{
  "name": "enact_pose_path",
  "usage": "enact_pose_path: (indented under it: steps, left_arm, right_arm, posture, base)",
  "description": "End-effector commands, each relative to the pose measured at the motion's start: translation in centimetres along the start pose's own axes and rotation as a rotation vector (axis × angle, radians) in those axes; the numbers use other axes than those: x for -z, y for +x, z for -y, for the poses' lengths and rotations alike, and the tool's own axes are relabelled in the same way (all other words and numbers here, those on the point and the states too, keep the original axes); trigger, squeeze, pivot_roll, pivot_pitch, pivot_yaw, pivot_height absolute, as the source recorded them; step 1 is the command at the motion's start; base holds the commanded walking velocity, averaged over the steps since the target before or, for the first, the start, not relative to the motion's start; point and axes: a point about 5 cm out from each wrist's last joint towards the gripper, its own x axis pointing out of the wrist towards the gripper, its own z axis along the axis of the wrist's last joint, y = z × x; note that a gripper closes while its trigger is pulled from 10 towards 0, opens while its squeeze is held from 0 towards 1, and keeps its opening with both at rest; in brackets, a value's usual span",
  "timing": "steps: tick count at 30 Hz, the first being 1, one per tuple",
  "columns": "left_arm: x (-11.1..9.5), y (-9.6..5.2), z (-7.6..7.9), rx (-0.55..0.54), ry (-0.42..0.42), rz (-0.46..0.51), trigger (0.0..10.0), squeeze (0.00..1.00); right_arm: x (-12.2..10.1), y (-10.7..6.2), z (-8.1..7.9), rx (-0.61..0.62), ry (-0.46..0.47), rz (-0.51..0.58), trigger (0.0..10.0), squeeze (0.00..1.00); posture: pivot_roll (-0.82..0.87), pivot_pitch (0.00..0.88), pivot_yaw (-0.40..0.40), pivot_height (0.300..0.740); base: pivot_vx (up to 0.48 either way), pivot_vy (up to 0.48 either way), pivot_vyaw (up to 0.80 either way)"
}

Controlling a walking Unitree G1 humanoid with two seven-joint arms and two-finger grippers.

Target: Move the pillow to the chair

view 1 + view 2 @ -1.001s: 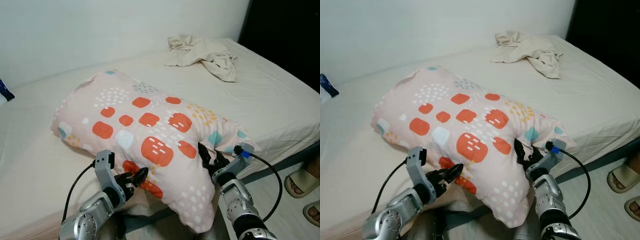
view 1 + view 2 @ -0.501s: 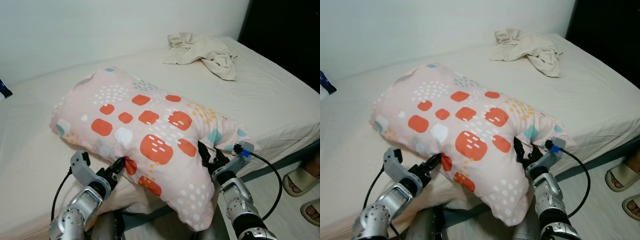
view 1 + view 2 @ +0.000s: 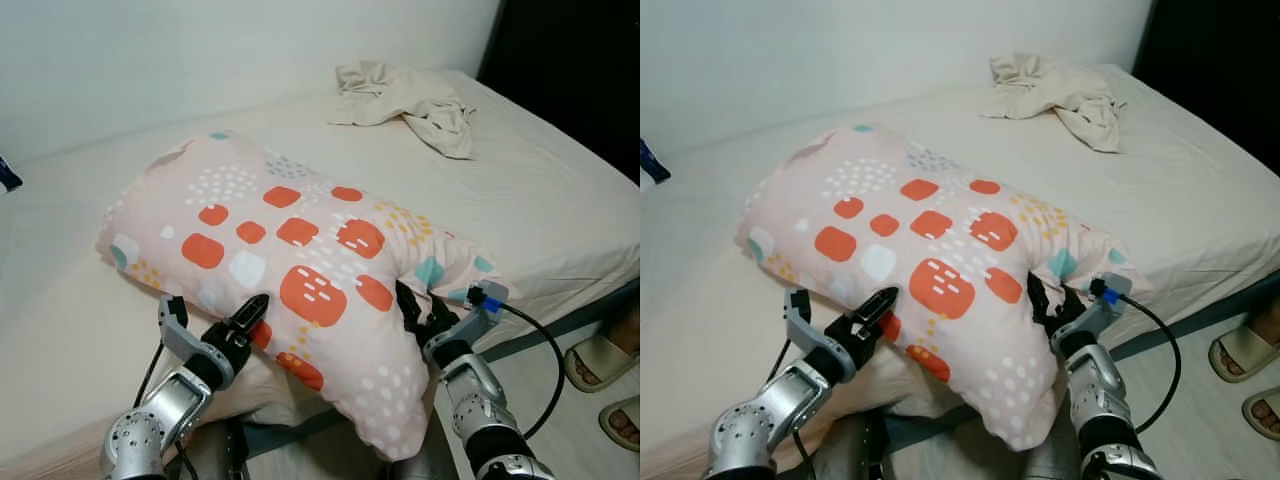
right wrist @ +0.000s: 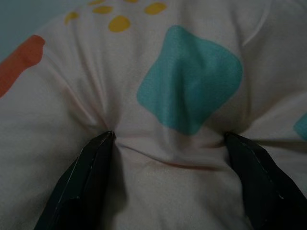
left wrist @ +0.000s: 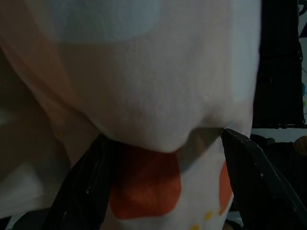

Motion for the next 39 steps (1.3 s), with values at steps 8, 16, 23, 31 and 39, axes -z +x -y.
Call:
enact_pose_path:
  steps: [8,16,23,31,39]
  left_arm:
    - [3.6,2.5,-0.1,-0.036,0.029,-0.015,10.0,1.0]
    - [3.8,3.7,0.8,0.013,-0.008,-0.027,10.0,1.0]
    - [5.2,4.6,1.7,0.08,-0.094,-0.068,10.0,0.45]
    - [7.0,4.9,2.6,0.127,-0.136,-0.116,0.0,0.0]
    - [6.9,4.9,2.6,0.13,-0.125,-0.121,0.0,0.0]
  right_arm:
    - [1.7,-0.3,-0.8,-0.026,0.018,-0.063,10.0,0.0]
    - [1.4,-0.3,-0.7,-0.028,0.012,-0.06,10.0,0.0]
    - [1.4,-0.3,-0.8,-0.029,0.01,-0.059,10.0,0.0]
    - [1.2,0.0,-1.1,-0.04,0.004,-0.055,10.0,0.0]
    - [0.3,0.4,-1.4,-0.059,0.009,-0.021,0.0,0.0]
  posture:
    - [-0.01,0.256,0.08,0.57]
    - [-0.02,0.252,0.08,0.57]
    - [-0.02,0.247,0.08,0.57]
    - [-0.03,0.244,0.078,0.57]
    - [-0.03,0.246,0.078,0.57]
  base:
    - [0.0,0.0,0.0]
    - [0.0,0.0,0.0]
    - [0.0,0.0,0.0]
    - [0.0,0.0,0.0]
    - [0.0,0.0,0.0]
